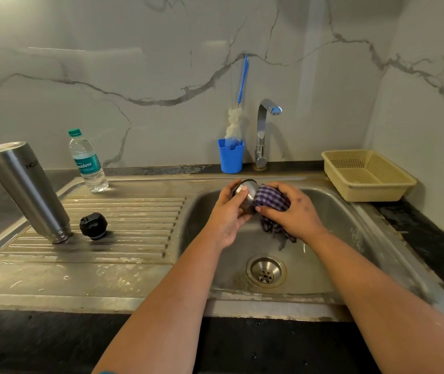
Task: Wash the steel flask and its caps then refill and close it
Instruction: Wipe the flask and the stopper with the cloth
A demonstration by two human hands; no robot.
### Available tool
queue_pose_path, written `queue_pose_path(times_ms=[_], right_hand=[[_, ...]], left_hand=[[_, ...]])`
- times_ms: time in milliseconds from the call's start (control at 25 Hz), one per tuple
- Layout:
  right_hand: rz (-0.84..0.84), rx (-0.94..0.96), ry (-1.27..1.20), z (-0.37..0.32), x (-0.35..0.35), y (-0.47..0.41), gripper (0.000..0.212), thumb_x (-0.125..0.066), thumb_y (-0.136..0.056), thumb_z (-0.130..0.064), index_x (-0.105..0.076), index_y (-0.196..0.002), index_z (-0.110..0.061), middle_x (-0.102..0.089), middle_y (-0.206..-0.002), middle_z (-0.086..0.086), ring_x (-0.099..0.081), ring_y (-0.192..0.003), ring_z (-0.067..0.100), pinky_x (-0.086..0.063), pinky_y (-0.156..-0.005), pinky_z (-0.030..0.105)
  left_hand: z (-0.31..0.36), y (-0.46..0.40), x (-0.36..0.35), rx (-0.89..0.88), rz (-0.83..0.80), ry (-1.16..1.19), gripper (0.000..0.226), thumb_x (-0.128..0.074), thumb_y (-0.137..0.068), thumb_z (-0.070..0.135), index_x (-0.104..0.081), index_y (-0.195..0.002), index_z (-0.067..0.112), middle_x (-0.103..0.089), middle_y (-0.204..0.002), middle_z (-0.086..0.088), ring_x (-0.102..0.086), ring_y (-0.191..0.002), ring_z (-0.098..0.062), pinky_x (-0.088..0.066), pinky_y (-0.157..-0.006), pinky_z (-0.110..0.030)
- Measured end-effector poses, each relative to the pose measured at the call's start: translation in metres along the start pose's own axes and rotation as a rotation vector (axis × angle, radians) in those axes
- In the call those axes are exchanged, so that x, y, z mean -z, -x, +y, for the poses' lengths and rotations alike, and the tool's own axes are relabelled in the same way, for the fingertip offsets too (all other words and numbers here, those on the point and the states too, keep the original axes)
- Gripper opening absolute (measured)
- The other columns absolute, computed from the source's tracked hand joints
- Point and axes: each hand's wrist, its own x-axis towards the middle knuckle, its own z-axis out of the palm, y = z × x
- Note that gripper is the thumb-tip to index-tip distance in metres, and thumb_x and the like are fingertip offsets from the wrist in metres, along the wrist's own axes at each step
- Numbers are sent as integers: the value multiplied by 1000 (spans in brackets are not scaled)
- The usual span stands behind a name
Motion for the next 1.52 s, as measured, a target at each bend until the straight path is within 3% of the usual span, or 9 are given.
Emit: queue_pose_path(times_ms=[160,360,600,680,840,1040,1280,1400,1520], right_hand=[[108,-238,-23,5,10,-5,75,-84,-69,-32,-43,-132,-27,-51,-121,-3,-47,-108,11,-44,-93,30],[185,-715,-773,5,14,-8,75,-88,-60,-39,-53,-122,-15,-68,-110,10,-69,-90,25,-58,-77,43],[51,-803,-1240,-9,14,-6,34,-57,-89,-15,-59,-121,-2,-66,-115,17,-64,-100,28,-53,-77,41],[36,-730,-1114,-7,12,-6,47,-59,-86,-7,-51,-132,-9,-61,-121,14,-63,-98,27,-54,-72,36],[217,-295,-20,-2,13,-1,71,-82,-70,-19,-44,-129,-23,-59,-123,3,-56,-106,16,-45,-71,13],[-22,88,198,-4,1,3,50,-75,-76,-17,-58,-121,-33,-51,-114,-14,-40,-119,16,-35,-103,34],[-52,333,455,0,-6,-6,46,-67,-84,-9,-61,-127,-22,-49,-126,2,-45,-117,17,-39,-101,25],[4,183,194,-1,-16,0,45,-76,-79,-11,-65,-122,-17,-60,-116,2,-58,-107,17,-41,-90,14],[173,-371,-515,-10,-13,0,46,-83,-71,-16,-63,-113,-16,-67,-104,0,-63,-91,10,-52,-71,18]], left_hand=[[-4,-9,19,-4,98,-224,100,-92,-56,21,-40,-140,16,-59,-122,-10,-62,-113,-28,-48,-105,-47],[-12,-4,16,-183,-46,-713,66,-85,-61,0,-57,-116,23,-58,-117,0,-60,-104,-19,-55,-82,-30],[-5,-2,14,-24,-92,-343,60,-72,-72,-16,-60,-118,21,-59,-123,-14,-63,-110,-31,-58,-90,-43],[-1,-1,13,51,-42,-163,60,-70,-76,-13,-55,-125,19,-57,-124,-15,-62,-107,-29,-58,-88,-40],[0,-5,17,95,42,11,67,-79,-78,7,-46,-136,10,-64,-118,-13,-66,-96,-20,-56,-69,-26],[2,-6,19,127,93,60,31,-80,-80,29,-70,-105,12,-69,-92,-3,-62,-87,-13,-54,-67,-21],[-1,-8,21,132,72,-48,33,-79,-80,28,-66,-104,10,-69,-93,-7,-66,-90,-17,-57,-73,-26],[3,-7,18,106,31,-107,35,-78,-82,23,-63,-110,7,-68,-98,-8,-67,-94,-19,-57,-80,-29],[8,-6,15,69,-73,-26,25,-71,-87,12,-64,-110,8,-72,-99,-7,-69,-96,-17,-57,-87,-30]])
